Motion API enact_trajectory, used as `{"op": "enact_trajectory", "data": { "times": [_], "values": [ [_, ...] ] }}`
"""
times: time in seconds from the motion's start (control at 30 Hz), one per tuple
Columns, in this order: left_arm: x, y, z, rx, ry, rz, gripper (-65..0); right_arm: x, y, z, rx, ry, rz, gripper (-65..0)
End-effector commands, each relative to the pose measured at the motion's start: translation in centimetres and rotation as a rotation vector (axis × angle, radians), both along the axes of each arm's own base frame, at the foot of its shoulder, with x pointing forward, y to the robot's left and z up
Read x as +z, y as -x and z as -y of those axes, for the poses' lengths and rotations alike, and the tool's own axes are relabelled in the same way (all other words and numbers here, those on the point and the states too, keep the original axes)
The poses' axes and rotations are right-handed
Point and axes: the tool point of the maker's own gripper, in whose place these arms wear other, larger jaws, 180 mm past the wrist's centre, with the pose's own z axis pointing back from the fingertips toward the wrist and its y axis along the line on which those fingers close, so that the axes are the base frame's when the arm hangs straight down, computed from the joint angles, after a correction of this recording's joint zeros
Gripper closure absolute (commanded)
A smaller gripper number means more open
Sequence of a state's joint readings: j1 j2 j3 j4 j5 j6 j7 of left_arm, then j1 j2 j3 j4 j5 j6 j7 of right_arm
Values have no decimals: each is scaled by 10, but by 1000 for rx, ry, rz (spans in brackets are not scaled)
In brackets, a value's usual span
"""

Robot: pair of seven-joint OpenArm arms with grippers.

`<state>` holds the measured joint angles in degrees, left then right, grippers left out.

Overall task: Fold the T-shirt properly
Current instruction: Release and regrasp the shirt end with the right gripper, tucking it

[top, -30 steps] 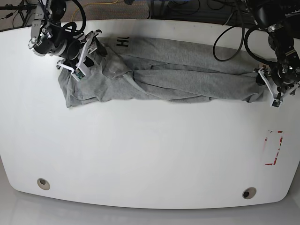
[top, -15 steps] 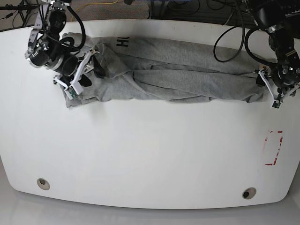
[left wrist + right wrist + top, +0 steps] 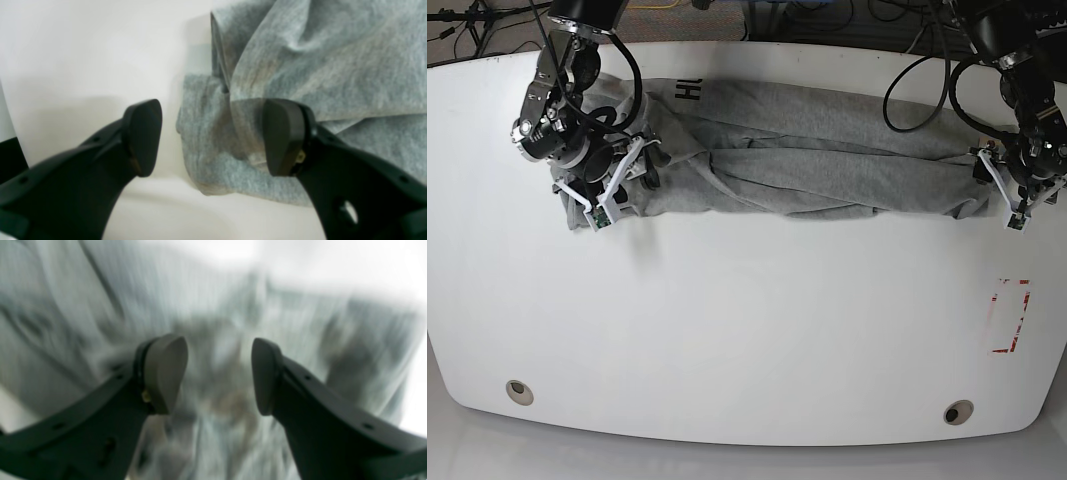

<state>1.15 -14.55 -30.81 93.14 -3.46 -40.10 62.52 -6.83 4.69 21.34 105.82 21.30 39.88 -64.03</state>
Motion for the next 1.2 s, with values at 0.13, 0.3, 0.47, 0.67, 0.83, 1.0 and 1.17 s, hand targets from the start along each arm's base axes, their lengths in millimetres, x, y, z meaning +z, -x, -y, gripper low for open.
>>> {"op": "enact_trajectory", "data": {
  "times": [0.13,0.3,0.47,0.67,0.83,1.0,1.17],
  "values": [
    [12,-8,-6,-3,-20,38,-436,4,-19,6,-37,64,69,-335],
    [12,-8,-5,-3,-19,38,-436,-12,-5,-10,13,82,35,-335],
    [13,-8,-5,-3,-19,40,-436,-15,18,-37,99,76,20,-335],
    [13,-10,-5,-3,-19,43,-436,-3,50,-72,206,68,34,-335],
    [13,-10,-5,-3,-18,43,-436,-12,73,-83,262,70,-18,-335],
    [13,-10,-5,-3,-17,44,-438,-20,87,-75,281,92,-56,-335],
    [14,-10,-6,-3,-19,44,-438,-23,95,-66,296,119,-76,-335]
  ]
}}
